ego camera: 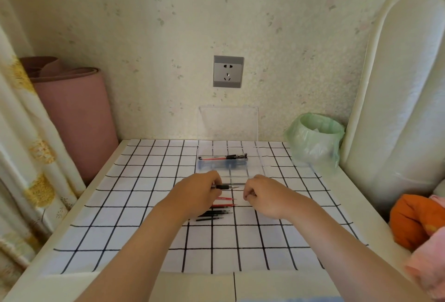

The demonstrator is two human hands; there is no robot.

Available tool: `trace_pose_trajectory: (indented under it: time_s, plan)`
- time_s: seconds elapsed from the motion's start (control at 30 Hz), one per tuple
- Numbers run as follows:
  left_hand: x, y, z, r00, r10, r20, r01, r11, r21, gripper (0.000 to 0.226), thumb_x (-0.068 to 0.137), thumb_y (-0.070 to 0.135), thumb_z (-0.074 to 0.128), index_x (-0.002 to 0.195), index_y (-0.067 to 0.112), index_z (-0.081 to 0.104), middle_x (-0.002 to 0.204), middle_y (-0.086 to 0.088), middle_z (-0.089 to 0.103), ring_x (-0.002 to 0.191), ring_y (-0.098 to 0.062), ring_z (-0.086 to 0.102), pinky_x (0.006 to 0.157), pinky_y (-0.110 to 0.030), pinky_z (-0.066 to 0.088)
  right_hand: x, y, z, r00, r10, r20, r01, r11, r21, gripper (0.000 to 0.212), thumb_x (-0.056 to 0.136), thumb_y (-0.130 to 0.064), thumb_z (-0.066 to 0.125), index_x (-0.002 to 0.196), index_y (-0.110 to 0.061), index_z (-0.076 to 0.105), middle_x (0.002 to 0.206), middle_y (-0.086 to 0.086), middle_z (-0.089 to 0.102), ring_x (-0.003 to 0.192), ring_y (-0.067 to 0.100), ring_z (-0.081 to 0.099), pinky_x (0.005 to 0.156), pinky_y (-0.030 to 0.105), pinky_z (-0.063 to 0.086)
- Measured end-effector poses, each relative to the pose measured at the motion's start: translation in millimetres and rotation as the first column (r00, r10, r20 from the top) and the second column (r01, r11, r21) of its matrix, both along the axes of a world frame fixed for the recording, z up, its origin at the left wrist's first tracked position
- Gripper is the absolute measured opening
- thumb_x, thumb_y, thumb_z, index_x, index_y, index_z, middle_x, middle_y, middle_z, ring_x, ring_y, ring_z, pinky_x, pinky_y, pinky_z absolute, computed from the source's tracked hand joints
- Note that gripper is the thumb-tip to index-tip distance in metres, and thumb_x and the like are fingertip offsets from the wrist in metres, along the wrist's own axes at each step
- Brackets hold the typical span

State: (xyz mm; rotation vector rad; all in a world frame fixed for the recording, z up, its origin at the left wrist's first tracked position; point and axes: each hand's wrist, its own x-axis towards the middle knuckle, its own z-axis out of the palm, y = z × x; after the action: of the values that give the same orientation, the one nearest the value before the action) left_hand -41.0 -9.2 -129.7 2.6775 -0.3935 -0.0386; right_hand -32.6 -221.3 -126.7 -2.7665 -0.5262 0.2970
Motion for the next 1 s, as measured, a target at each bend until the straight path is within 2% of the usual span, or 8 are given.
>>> trace_pose_trajectory:
  time_s: [0.07, 0.2, 0.37, 0.5, 0.63, 0.73, 0.83, 1.0]
  plan:
    - [-1, 1, 1, 1.000, -0.016, -0.018, 0.016, 1.000, 0.001, 0.016, 0.096, 0.039, 0.054, 0.112, 0.035, 0.050, 0.105, 0.009, 0.064, 0.090, -0.011, 0.060, 0.080, -0.030, 0.052, 2, -5, -3, 1.000, 0.000, -0.012, 0.000, 1.000, -0.020, 0.020, 0.097, -0.023, 0.053, 0.108, -0.024, 0.070, 0.108, -0.007, 0.049, 0.101, 0.016, 0.057, 0.090, 0.028, 0.048]
    - [-3, -1, 2, 0.999, -0.036, -0.026, 0.037, 0.999, 0.031, 0.012, 0.097, 0.035, 0.053, 0.109, 0.035, 0.054, 0.096, 0.008, 0.061, 0.084, -0.012, 0.058, 0.076, -0.030, 0.052, 4, -9, -9, 1.000, -0.003, -0.024, 0.003, 1.000, -0.019, 0.016, 0.091, -0.023, 0.063, 0.104, -0.030, 0.069, 0.094, -0.010, 0.056, 0.089, 0.012, 0.057, 0.076, 0.023, 0.045]
    - [-3, -4, 1, 0.998, -0.043, -0.035, 0.044, 0.998, 0.043, 0.012, 0.095, 0.035, 0.058, 0.107, 0.034, 0.059, 0.091, 0.013, 0.059, 0.085, -0.011, 0.058, 0.077, -0.029, 0.052, 7, -9, -11, 0.998, -0.035, -0.047, 0.037, 0.999, 0.024, 0.024, 0.085, -0.028, 0.072, 0.107, -0.033, 0.064, 0.094, -0.012, 0.061, 0.087, 0.011, 0.059, 0.075, 0.025, 0.047]
    - [-3, -7, 1, 0.998, -0.042, -0.038, 0.043, 0.998, 0.046, 0.012, 0.094, 0.034, 0.059, 0.106, 0.033, 0.062, 0.097, 0.012, 0.063, 0.088, -0.011, 0.059, 0.080, -0.032, 0.053, 3, -6, -3, 0.999, 0.001, 0.042, -0.003, 0.999, 0.044, 0.027, 0.088, -0.035, 0.065, 0.116, -0.033, 0.063, 0.102, -0.013, 0.062, 0.092, 0.008, 0.058, 0.081, 0.026, 0.049]
    - [-3, -9, 1, 0.998, -0.050, -0.025, 0.051, 0.997, 0.050, 0.013, 0.094, 0.034, 0.059, 0.107, 0.032, 0.063, 0.100, 0.011, 0.065, 0.089, -0.011, 0.059, 0.079, -0.031, 0.052, -2, 2, 3, 0.993, 0.061, 0.100, -0.069, 0.994, 0.086, 0.029, 0.090, -0.034, 0.057, 0.117, -0.032, 0.066, 0.105, -0.015, 0.061, 0.090, 0.005, 0.053, 0.078, 0.024, 0.044]
    - [-3, -9, 2, 0.999, -0.050, -0.016, 0.050, 0.998, 0.038, 0.016, 0.094, 0.035, 0.058, 0.109, 0.033, 0.063, 0.103, 0.010, 0.065, 0.093, -0.012, 0.060, 0.080, -0.031, 0.051, -3, 5, 2, 0.987, 0.102, 0.128, -0.105, 0.994, 0.013, 0.027, 0.094, -0.032, 0.051, 0.112, -0.027, 0.070, 0.103, -0.009, 0.061, 0.090, 0.011, 0.054, 0.079, 0.033, 0.048]
    - [-4, -10, 4, 0.997, -0.076, 0.004, 0.076, 0.996, 0.035, 0.015, 0.093, 0.039, 0.059, 0.108, 0.037, 0.059, 0.095, 0.012, 0.064, 0.083, -0.008, 0.058, 0.075, -0.029, 0.051, -3, 6, 2, 0.986, 0.099, 0.131, -0.099, 0.995, -0.008, 0.027, 0.099, -0.034, 0.049, 0.105, -0.023, 0.073, 0.097, -0.004, 0.062, 0.089, 0.016, 0.057, 0.081, 0.040, 0.050]
    - [-4, -10, 4, 0.993, -0.107, 0.048, 0.105, 0.993, 0.046, 0.009, 0.095, 0.038, 0.058, 0.103, 0.038, 0.060, 0.084, 0.014, 0.061, 0.073, -0.004, 0.054, 0.063, -0.023, 0.043, -4, 8, 4, 0.987, 0.065, 0.147, -0.071, 0.997, 0.035, 0.020, 0.095, -0.038, 0.059, 0.101, -0.026, 0.074, 0.094, -0.009, 0.064, 0.086, 0.013, 0.059, 0.078, 0.035, 0.051]
